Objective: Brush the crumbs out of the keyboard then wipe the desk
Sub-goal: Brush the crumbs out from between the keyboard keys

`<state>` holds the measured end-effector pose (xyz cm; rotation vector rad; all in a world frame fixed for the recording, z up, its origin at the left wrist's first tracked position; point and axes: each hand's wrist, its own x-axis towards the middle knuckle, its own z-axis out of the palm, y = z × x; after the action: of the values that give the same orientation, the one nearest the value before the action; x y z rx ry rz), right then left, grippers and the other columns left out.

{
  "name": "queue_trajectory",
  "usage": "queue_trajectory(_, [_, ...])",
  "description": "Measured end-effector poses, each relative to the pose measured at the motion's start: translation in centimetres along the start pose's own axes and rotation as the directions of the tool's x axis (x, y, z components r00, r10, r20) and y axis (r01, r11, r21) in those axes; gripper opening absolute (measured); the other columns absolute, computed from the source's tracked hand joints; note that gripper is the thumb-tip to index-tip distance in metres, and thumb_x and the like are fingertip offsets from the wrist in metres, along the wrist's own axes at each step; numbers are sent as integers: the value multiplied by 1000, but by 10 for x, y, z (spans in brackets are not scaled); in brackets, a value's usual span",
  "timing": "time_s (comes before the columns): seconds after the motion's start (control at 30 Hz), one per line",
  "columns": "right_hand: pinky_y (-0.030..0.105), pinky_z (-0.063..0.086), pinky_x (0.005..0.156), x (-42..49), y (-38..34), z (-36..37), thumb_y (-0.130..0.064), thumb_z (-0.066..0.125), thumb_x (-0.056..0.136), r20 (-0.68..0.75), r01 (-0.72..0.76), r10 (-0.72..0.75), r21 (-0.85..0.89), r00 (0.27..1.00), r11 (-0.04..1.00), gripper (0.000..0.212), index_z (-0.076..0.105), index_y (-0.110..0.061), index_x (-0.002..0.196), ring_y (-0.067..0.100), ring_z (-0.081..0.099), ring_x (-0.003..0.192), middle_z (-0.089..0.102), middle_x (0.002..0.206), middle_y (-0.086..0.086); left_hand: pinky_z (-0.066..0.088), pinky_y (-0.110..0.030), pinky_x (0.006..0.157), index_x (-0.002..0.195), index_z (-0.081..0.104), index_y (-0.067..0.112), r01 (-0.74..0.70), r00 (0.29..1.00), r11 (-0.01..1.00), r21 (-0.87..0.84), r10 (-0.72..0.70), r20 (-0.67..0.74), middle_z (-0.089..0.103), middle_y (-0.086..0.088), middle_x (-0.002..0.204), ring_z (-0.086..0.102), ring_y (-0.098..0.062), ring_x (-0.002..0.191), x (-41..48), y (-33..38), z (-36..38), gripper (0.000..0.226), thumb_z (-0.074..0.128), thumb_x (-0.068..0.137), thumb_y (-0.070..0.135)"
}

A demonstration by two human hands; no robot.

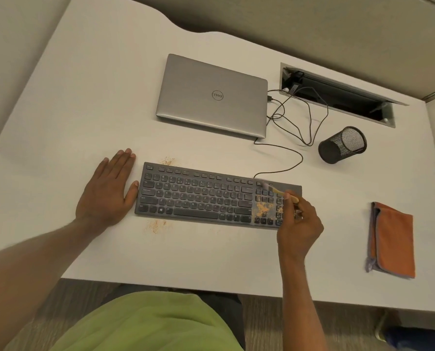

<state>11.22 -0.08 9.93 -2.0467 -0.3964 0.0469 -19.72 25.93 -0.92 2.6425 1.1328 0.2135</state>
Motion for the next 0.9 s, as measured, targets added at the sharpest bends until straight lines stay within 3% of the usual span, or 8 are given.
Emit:
queue_trajectory(0.23, [27,55,74,-18,13,-20,-23,69,100,60,44,-39,-79,997,996,11,76,-16,105,19,68,92,73,97,0,13,-44,135,170,22,10,-2,1000,1000,-1,2,-4,22,-5,177,15,-18,165,0,0,0,71,29,107,42])
queue_trajectory(0.37, [19,50,81,-8,-1,-23,-14,68,100,93,137,-133,-36,987,990,7,73,-16,104,20,66,95,72,100,3,12,-44,135,170,21,10,-4,1000,1000,4,4,0,21,-5,177,15,-18,165,0,-1,0,71,29,107,42])
queue_trajectory(0.5, [44,54,90,14,-3,-14,-5,68,99,279,266,-248,-30,928,963,12,75,-14,102,17,64,103,72,104,-7,12,-44,135,171,19,11,-2,1000,1000,7,2,6,19,-4,178,12,-16,165,0,-1,0,71,28,108,42])
queue_trajectory(0.63, [51,52,89,31,4,-9,-11,71,97,410,328,-266,-87,872,941,14,76,-24,100,15,65,101,70,100,-23,12,-43,135,170,20,11,-3,1000,1000,4,3,1,19,-3,178,12,-15,165,-1,0,0,71,29,108,42])
queue_trajectory(0.9, [48,53,86,48,11,-38,1,69,94,315,300,-236,-174,920,938,28,75,-25,99,9,61,102,67,99,-34,14,-45,134,170,22,10,-3,1000,1000,8,3,-6,22,-5,177,15,-18,165,0,-1,2,71,29,107,42])
